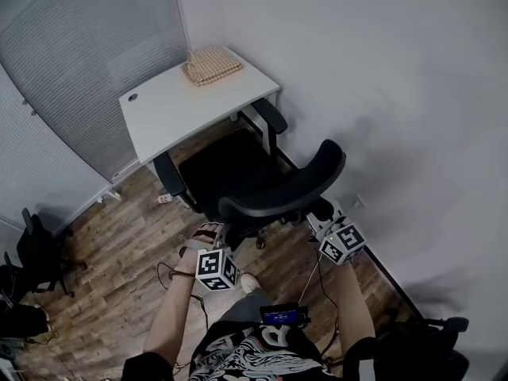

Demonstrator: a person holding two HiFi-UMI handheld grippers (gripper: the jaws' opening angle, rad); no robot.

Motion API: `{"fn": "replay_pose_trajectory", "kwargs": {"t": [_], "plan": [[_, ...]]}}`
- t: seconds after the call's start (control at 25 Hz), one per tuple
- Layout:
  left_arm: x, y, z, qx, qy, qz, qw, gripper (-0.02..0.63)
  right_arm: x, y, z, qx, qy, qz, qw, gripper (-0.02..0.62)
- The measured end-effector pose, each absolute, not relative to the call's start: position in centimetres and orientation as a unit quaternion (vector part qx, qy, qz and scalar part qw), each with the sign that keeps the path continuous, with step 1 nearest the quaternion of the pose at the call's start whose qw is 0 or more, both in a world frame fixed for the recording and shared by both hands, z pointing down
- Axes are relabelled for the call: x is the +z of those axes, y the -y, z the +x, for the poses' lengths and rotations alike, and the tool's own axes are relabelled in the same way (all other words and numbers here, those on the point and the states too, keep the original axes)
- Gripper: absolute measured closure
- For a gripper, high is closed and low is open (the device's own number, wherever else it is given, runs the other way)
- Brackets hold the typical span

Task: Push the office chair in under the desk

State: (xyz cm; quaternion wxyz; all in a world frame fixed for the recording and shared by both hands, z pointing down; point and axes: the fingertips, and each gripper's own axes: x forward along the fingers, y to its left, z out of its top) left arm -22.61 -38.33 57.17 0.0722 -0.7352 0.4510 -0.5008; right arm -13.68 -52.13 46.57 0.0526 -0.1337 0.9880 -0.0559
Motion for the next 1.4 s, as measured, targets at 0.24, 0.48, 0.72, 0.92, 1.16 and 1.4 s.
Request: {"fn": "replay_pose_trajectory", "kwargs": {"t": [0.24, 0.48, 0.72, 0.92, 1.16, 1.4], "plan": [[57.2, 38.2, -22.8, -0.512, -0.455, -0.724, 0.084, 0.46, 46.4, 52.0, -13.3, -0.036, -0.984, -0.171, 0.034, 0.46], [57.5, 36.6, -22.8, -0.513, -0.447, -0.729, 0.081, 0.405, 46.9, 50.2, -11.8, -0.063, -0.983, -0.17, 0.026, 0.465], [55.6, 36.0, -24.5, -0.495, -0.472, -0.725, 0.08, 0.385, 46.7, 50.9, -11.6, -0.052, -0.972, -0.228, 0.023, 0.466], [54.8, 33.9, -24.9, -0.483, -0.487, -0.723, 0.083, 0.399, 46.7, 50.3, -10.7, -0.048, -0.967, -0.251, 0.015, 0.468], [53.7, 32.0, -25.0, -0.431, -0.533, -0.725, 0.063, 0.396, 47.3, 48.7, -8.1, -0.068, -0.957, -0.281, 0.019, 0.52], [51.7, 30.7, -24.9, -0.387, -0.571, -0.72, 0.074, 0.414, 48.4, 45.6, -5.5, -0.074, -0.948, -0.308, 0.007, 0.583]]}}
